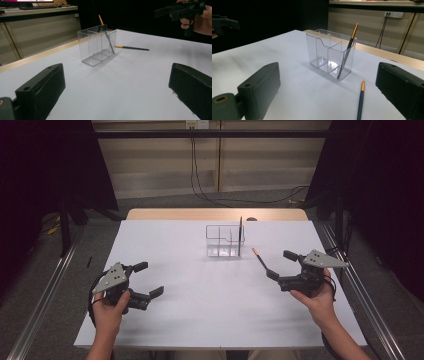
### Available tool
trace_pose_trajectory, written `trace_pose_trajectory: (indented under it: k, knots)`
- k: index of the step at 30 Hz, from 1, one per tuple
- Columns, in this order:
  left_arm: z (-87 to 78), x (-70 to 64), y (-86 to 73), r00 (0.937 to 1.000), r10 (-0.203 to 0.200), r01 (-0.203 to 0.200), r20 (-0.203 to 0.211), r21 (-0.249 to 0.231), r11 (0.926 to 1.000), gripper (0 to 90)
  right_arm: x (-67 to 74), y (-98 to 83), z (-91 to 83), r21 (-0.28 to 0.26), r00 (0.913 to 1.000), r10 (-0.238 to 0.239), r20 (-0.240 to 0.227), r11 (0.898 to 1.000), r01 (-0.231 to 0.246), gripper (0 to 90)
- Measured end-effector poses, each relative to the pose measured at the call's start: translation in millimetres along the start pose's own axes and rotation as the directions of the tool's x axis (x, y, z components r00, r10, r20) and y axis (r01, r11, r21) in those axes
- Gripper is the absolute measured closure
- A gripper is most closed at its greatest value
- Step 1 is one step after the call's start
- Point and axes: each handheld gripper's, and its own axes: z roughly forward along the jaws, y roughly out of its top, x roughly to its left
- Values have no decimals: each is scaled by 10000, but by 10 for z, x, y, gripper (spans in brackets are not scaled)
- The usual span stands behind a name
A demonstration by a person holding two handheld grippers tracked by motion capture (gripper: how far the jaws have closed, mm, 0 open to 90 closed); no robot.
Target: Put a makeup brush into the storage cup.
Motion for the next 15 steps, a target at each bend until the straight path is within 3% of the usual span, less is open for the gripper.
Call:
trace_pose_trajectory:
  k: [15]
  knots:
    - [15,-7,-6,10000,-32,31,68,52,10000,6,-21,-113,-196,126,9997,-19,226,9999,16,52]
